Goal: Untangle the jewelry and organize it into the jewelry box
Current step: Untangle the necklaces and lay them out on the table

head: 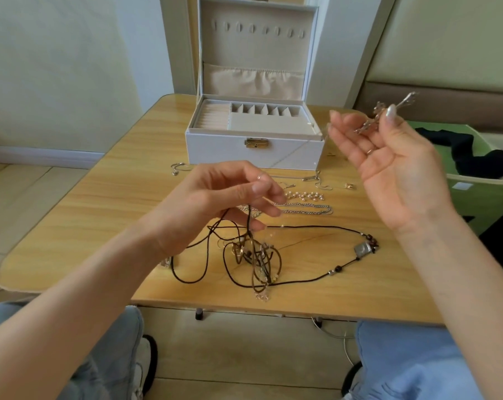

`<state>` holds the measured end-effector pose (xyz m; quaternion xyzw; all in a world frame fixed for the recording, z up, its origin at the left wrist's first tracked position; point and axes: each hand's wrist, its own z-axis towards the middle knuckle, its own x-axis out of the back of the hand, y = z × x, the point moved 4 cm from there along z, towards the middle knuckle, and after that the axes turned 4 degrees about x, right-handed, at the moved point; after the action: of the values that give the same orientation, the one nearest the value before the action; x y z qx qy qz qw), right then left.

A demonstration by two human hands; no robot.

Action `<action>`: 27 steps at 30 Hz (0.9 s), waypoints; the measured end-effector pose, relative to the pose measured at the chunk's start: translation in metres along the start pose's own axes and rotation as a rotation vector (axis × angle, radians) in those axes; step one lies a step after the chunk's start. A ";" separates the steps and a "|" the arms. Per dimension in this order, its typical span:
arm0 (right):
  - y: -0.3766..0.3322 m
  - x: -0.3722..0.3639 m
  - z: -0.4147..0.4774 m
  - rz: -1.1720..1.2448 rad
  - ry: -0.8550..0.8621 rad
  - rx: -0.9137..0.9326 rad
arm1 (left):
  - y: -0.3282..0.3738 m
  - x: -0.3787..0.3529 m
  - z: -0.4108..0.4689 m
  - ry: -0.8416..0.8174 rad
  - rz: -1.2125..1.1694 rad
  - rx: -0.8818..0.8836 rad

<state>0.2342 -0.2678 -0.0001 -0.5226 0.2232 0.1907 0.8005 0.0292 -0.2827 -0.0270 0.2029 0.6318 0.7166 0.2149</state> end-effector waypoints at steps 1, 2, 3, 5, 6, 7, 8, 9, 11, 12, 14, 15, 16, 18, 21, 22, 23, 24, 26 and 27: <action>-0.001 0.002 0.001 0.015 0.004 0.012 | -0.001 0.002 0.000 0.012 0.007 0.002; -0.002 0.003 0.002 0.032 0.008 0.025 | -0.001 0.004 -0.001 0.023 0.012 0.006; -0.002 0.004 0.002 0.054 0.008 0.037 | -0.002 0.006 -0.001 0.032 0.023 0.013; -0.004 0.004 0.003 0.109 0.003 0.048 | -0.003 0.010 -0.001 0.048 0.102 0.033; -0.005 0.004 0.003 0.143 0.003 0.046 | -0.005 0.011 -0.001 0.053 0.176 0.046; -0.007 0.005 0.004 0.184 0.005 0.041 | -0.007 0.012 -0.001 0.053 0.260 0.060; -0.009 0.005 0.004 0.231 0.008 0.035 | -0.010 0.012 0.000 0.051 0.342 0.072; -0.010 0.004 0.004 0.287 0.011 0.027 | -0.011 0.011 0.000 0.052 0.413 0.081; -0.013 0.003 0.004 0.405 0.015 0.010 | -0.013 0.010 -0.001 0.056 0.496 0.090; -0.014 0.003 0.004 0.450 0.015 0.005 | -0.013 0.010 -0.001 0.057 0.519 0.087; -0.016 0.003 0.005 0.515 0.014 -0.001 | -0.014 0.009 -0.001 0.055 0.538 0.077; -0.017 0.004 0.005 0.537 0.016 -0.003 | -0.015 0.009 -0.002 0.057 0.537 0.074; -0.017 0.004 0.005 0.543 0.018 -0.008 | -0.016 0.008 -0.001 0.063 0.527 0.076; -0.015 0.005 0.005 0.475 0.029 -0.033 | -0.017 0.009 -0.001 0.079 0.470 0.092; -0.010 0.001 0.001 0.206 0.007 -0.080 | -0.015 0.009 -0.003 0.104 0.347 0.084; -0.008 -0.002 -0.001 0.132 -0.021 -0.095 | -0.014 0.009 -0.004 0.111 0.310 0.074; -0.005 -0.005 -0.003 0.082 -0.053 -0.112 | -0.013 0.009 -0.004 0.113 0.269 0.067; -0.002 -0.008 -0.005 0.048 -0.086 -0.130 | -0.012 0.009 -0.005 0.112 0.226 0.067; 0.004 -0.012 -0.007 -0.033 -0.144 -0.158 | -0.012 0.010 -0.002 0.095 0.135 0.094; 0.006 -0.012 -0.007 -0.071 -0.164 -0.164 | -0.012 0.010 -0.001 0.076 0.094 0.114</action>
<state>0.2200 -0.2728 -0.0004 -0.5764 0.1219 0.2218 0.7769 0.0209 -0.2760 -0.0387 0.2169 0.6690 0.6960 0.1447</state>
